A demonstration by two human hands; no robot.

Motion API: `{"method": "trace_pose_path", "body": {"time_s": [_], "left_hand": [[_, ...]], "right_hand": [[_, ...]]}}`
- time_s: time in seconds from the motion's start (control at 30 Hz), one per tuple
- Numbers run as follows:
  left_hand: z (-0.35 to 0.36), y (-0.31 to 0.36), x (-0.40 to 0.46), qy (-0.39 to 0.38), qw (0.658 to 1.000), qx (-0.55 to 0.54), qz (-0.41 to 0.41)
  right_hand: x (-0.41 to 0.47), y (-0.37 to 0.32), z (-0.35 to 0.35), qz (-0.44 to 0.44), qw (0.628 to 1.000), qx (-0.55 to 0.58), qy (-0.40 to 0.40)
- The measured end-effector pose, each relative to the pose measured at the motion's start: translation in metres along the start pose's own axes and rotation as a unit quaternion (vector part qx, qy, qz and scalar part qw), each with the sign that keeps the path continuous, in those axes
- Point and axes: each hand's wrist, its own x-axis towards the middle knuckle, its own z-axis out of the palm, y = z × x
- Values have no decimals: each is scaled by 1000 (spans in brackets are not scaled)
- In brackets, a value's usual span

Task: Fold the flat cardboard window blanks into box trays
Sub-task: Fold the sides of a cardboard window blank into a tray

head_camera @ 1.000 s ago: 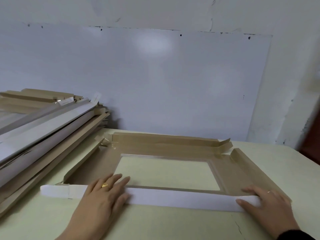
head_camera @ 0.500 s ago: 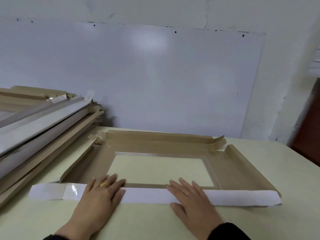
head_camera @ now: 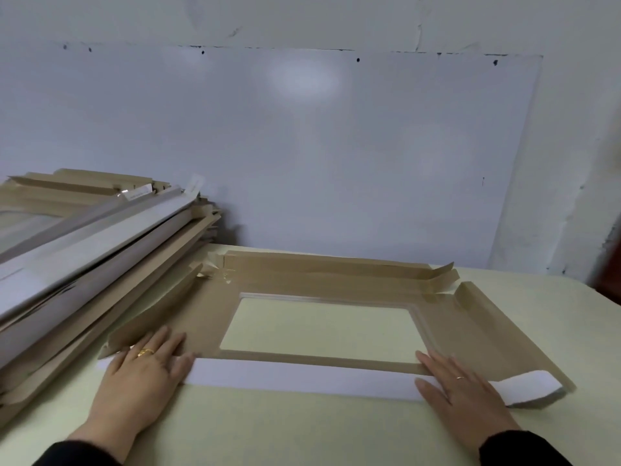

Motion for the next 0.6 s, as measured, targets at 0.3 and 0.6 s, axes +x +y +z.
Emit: {"method": "trace_pose_path", "body": {"time_s": [0.3, 0.6], "left_hand": [[0, 4, 0, 30, 998, 30, -53], [-9, 69, -32, 121, 941, -12, 315]], "right_hand": [[-8, -14, -5, -98, 993, 51, 45], [-10, -41, -16, -176, 961, -62, 204]]}}
